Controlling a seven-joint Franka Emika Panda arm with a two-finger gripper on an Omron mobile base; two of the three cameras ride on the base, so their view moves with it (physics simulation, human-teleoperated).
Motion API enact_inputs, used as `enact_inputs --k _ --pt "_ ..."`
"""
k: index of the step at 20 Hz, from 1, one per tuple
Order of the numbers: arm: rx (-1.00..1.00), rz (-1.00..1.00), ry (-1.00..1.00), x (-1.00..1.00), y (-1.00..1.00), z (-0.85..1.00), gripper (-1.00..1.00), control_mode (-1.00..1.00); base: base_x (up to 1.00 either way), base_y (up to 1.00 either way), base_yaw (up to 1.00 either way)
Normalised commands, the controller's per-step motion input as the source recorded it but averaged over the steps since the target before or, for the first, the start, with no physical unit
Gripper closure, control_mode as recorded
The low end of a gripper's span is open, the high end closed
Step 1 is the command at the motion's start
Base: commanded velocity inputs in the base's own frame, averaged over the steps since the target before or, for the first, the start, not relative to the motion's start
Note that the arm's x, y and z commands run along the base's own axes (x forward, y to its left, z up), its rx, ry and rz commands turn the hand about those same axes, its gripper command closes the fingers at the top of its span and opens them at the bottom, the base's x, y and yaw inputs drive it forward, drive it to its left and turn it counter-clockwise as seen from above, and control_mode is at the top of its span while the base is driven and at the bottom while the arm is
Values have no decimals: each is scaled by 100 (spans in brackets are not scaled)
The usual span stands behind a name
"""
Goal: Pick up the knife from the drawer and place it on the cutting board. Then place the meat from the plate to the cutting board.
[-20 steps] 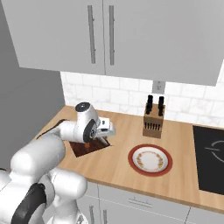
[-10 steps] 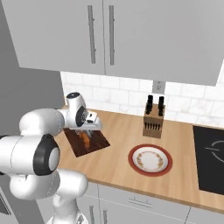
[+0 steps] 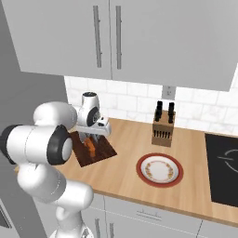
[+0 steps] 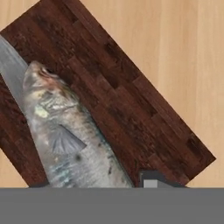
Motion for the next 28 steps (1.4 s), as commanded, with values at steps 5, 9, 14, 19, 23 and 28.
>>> enact_inputs --k 5,9,14,19,23,28 --pt "0 -2 0 -14 12 -5 -100 -100 0 0 0" --pt "1 -4 -4 -16 -6 8 -100 -100 0 0 0" --pt "4 0 -19 -83 -58 45 -100 -100 0 0 0" --pt "4 0 -17 -100 -80 50 -100 -100 0 0 0" --pt "2 2 -13 -100 -76 38 -100 -100 0 0 0" --pt "1 4 -17 -100 -48 30 -100 -100 0 0 0"
